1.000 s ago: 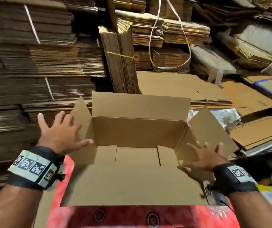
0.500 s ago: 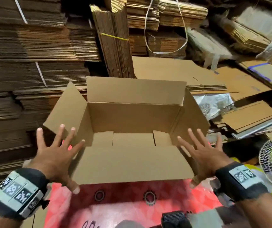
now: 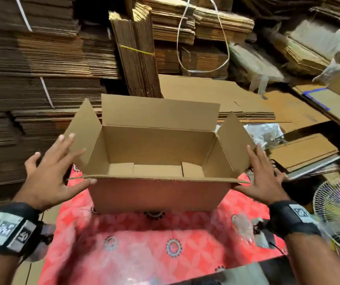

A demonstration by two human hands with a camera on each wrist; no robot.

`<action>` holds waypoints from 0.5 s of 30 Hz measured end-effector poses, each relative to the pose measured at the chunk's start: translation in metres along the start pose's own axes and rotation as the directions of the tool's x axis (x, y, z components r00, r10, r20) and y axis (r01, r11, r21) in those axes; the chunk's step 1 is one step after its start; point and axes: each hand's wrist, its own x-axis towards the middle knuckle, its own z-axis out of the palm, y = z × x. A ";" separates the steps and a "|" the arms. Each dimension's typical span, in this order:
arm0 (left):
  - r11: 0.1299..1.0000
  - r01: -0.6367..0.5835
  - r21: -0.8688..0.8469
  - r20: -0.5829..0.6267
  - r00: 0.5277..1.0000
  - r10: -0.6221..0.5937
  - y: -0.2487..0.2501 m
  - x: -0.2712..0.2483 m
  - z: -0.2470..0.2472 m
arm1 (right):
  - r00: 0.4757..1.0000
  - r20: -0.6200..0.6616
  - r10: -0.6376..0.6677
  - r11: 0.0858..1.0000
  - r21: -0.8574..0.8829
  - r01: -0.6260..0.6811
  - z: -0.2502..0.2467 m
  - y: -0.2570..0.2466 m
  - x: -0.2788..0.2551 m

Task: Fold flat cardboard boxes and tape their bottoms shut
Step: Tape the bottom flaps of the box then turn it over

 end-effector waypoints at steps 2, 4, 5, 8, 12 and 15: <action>1.000 0.019 -0.010 -0.152 0.988 -0.020 0.013 -0.001 0.009 | 0.986 -0.165 -0.035 0.982 0.177 0.064 0.008 0.002 0.010; 0.996 0.061 -0.061 -0.275 0.958 -0.076 0.024 0.001 0.018 | 0.952 -0.307 -0.020 0.949 0.294 0.115 0.014 -0.002 0.019; 0.989 0.084 -0.121 -0.318 0.941 -0.119 0.029 0.004 0.023 | 0.933 -0.360 0.010 0.926 0.355 0.127 0.015 -0.005 0.023; 0.928 0.125 -0.352 -0.373 0.890 -0.261 0.039 0.013 0.043 | 0.931 -0.336 0.144 0.816 0.573 0.081 0.026 -0.015 0.033; 0.744 0.333 -0.579 -0.200 0.827 -0.526 0.053 0.017 0.069 | 0.956 -0.179 0.230 0.639 0.769 -0.010 0.056 -0.020 0.038; 0.635 0.458 -0.623 -0.071 0.775 -0.628 0.060 0.011 0.082 | 0.960 -0.048 0.278 0.540 0.833 -0.115 0.079 -0.011 0.036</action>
